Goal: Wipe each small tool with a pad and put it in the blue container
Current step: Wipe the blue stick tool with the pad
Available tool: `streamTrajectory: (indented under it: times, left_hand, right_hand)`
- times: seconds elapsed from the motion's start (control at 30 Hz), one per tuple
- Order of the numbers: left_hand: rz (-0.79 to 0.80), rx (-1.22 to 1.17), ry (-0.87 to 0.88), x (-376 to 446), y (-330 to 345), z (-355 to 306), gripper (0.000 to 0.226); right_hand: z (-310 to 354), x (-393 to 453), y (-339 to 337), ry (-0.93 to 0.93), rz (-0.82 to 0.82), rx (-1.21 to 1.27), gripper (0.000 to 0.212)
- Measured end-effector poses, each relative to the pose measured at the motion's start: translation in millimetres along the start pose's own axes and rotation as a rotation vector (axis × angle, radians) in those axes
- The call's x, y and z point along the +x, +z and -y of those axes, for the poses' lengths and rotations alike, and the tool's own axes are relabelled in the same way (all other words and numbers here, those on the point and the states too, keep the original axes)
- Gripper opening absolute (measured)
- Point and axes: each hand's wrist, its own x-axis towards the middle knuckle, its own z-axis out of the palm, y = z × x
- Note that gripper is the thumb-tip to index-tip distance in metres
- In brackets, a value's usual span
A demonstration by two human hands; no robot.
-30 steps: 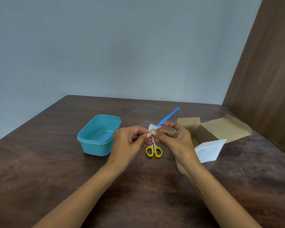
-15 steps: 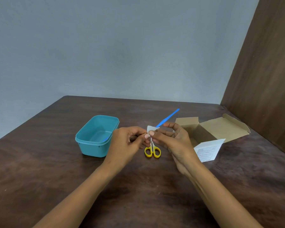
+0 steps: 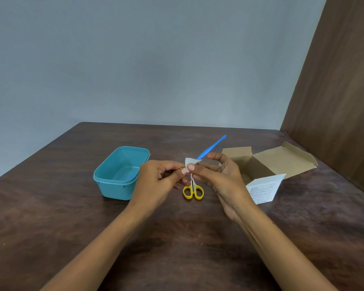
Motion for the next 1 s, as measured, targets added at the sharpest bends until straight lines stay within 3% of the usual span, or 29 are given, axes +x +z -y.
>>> streamTrajectory:
  times: [0.43,0.6,0.83,1.0]
  left_hand:
    - [0.011,-0.106,-0.046,2,1,-9,0.014]
    - [0.054,-0.355,-0.279,4,-3,-17,0.021]
    - [0.224,-0.634,-0.561,4,-9,-24,0.024]
    - [0.274,-0.828,-0.706,5,-10,-26,0.019]
  right_hand:
    - [6,0,-2,-0.148,-0.084,0.112,0.057]
    - [4,0,-1,-0.073,0.017,0.072,0.067]
    - [6,0,-3,-0.047,0.182,-0.010,0.060]
    - [11,0,-4,-0.115,0.151,0.040,0.057]
